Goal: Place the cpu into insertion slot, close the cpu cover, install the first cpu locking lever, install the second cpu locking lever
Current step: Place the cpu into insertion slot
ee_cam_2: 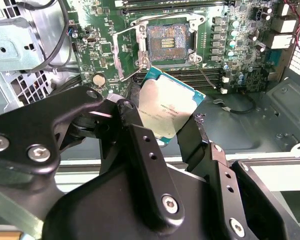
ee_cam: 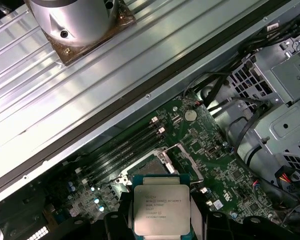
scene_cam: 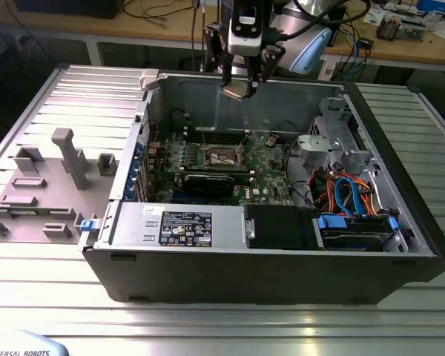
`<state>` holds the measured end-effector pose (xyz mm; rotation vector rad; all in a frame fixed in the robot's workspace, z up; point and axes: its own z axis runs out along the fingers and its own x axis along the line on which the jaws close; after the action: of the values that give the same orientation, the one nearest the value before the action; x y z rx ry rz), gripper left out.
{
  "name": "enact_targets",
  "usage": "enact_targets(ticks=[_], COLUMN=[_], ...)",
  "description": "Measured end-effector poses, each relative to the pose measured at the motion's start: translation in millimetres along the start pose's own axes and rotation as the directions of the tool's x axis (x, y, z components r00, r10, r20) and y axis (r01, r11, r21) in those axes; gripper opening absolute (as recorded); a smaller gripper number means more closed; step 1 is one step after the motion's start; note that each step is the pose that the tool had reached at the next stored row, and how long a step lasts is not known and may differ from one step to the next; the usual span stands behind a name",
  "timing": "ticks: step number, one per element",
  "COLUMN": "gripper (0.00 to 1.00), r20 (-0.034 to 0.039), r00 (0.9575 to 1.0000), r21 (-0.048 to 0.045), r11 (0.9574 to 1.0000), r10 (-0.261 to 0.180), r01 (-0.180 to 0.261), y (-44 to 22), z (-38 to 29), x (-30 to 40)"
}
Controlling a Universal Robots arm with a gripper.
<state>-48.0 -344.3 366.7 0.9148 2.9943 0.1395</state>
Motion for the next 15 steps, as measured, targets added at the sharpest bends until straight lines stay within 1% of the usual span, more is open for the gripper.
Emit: enact_targets(ticks=[9,15], gripper=[0.54,0.54], r20=[0.0006,0.0044], r00=[1.0000,0.9987], r21=[-0.0002,-0.0011], r11=[1.0000,0.9987], r10=[0.007,0.051], r01=[-0.007,-0.051], y=[0.0,0.0], z=[0.0,0.1], x=[0.0,0.0])
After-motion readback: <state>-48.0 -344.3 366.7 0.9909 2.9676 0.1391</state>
